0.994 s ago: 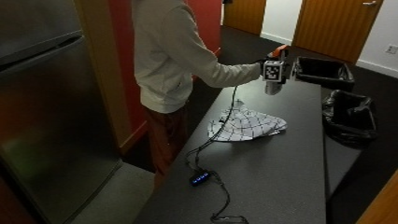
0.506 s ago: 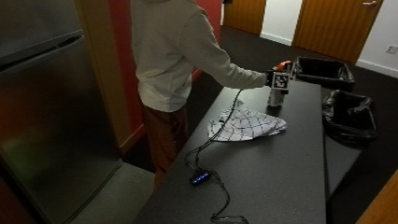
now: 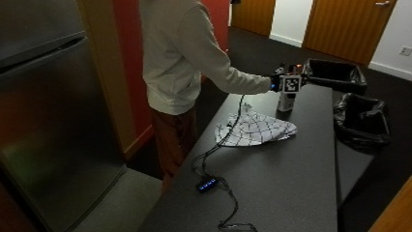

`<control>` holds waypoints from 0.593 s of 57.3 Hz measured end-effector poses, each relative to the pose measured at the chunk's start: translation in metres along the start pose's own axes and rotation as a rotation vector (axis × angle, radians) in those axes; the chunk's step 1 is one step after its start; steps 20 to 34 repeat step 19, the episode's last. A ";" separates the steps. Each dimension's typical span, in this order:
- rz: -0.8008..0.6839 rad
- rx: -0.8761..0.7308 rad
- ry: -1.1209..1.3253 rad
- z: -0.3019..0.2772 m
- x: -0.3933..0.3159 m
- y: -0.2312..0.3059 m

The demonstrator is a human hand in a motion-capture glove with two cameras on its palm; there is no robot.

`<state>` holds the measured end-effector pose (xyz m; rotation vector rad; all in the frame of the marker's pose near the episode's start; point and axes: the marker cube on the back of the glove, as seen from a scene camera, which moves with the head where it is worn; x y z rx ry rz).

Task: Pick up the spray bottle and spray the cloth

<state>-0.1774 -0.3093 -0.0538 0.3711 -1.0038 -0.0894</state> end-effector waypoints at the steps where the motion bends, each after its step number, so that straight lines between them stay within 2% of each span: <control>1: -0.008 -0.040 -0.016 -0.003 -0.004 0.008; 7: -0.049 0.084 -0.007 -0.024 -0.013 0.003; 18: -0.100 0.074 -0.003 -0.051 -0.028 0.017; 34: -0.100 0.085 -0.004 -0.052 -0.029 0.016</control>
